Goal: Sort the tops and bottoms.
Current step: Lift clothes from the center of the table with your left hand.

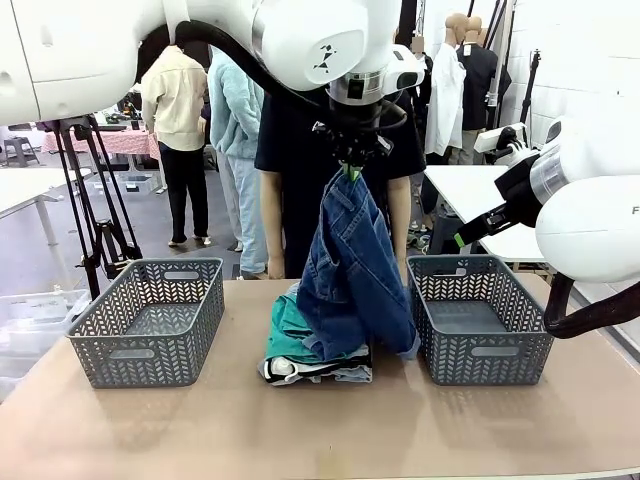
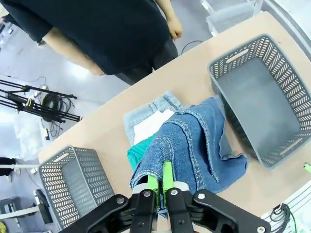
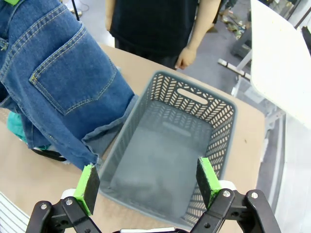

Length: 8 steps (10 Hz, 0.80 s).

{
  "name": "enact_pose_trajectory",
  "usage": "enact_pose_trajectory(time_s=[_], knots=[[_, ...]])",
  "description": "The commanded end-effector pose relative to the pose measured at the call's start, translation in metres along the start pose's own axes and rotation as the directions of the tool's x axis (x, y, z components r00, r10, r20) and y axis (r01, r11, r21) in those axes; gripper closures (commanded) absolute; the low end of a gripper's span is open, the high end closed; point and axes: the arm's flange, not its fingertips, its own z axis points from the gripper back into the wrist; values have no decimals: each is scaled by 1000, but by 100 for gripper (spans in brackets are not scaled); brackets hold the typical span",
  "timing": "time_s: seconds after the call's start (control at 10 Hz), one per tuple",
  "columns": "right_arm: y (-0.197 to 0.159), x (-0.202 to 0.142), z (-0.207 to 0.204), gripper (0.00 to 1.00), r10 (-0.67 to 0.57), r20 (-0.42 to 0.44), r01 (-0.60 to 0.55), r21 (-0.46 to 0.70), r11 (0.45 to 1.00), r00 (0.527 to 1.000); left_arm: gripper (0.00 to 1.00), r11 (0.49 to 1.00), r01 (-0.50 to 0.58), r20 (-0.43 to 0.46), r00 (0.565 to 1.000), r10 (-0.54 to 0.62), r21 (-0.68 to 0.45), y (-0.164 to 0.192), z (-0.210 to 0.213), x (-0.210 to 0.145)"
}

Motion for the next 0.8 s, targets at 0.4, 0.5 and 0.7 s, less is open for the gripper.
enact_pose_trajectory(time_s=[0.4, 0.5, 0.7], knots=[[-1, 0, -2, 0, 6, 8, -6, -6, 1000, 1000, 100, 1000, -11, 6, 1000, 11, -7, 5, 7, 0], [-1, 0, -2, 0, 6, 8, -6, -6, 1000, 1000, 100, 1000, -11, 6, 1000, 11, -7, 5, 7, 0], [-1, 0, -2, 0, 6, 8, -6, -6, 1000, 1000, 100, 1000, -11, 6, 1000, 11, -7, 5, 7, 0]])
